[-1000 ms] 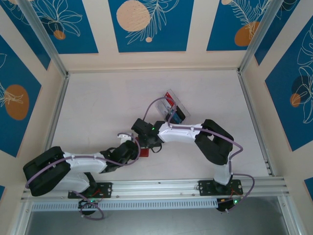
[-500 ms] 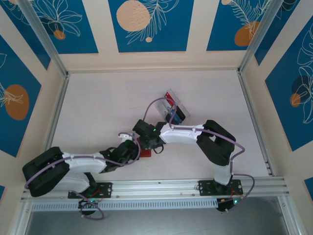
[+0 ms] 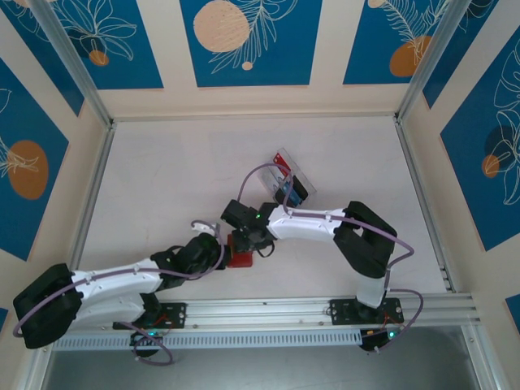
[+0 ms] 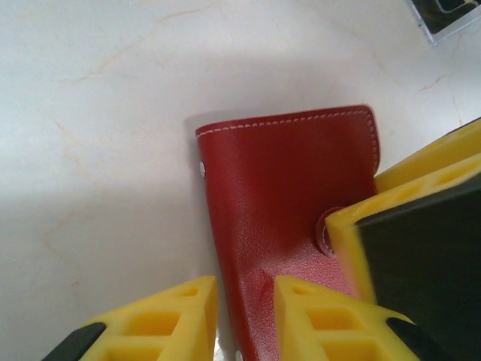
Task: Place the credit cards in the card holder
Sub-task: Open the button on the card holder.
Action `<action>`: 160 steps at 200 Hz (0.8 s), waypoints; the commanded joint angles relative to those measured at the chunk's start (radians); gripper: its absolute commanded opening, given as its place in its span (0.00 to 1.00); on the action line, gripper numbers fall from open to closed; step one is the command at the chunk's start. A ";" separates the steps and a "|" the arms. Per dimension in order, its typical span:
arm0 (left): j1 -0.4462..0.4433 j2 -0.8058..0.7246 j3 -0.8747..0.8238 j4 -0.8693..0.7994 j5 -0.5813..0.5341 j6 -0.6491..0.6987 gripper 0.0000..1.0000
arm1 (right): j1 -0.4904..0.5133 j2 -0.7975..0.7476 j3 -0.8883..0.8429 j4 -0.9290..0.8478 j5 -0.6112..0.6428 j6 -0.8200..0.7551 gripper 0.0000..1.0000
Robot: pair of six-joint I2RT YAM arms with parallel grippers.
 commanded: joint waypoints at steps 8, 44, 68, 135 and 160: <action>0.009 0.051 0.004 0.013 0.032 0.037 0.25 | -0.018 -0.047 0.003 -0.018 -0.054 -0.013 0.46; 0.013 0.114 0.006 0.025 0.020 0.026 0.19 | -0.005 -0.045 0.013 -0.032 -0.046 -0.019 0.40; 0.013 0.121 -0.021 0.052 0.024 0.016 0.18 | 0.006 -0.017 0.022 -0.031 -0.052 -0.022 0.40; 0.013 0.109 -0.065 0.117 0.041 0.018 0.15 | 0.005 0.068 0.032 0.031 -0.106 -0.013 0.39; 0.013 0.121 -0.076 0.134 0.042 0.017 0.14 | 0.011 0.105 0.052 -0.022 -0.028 0.006 0.39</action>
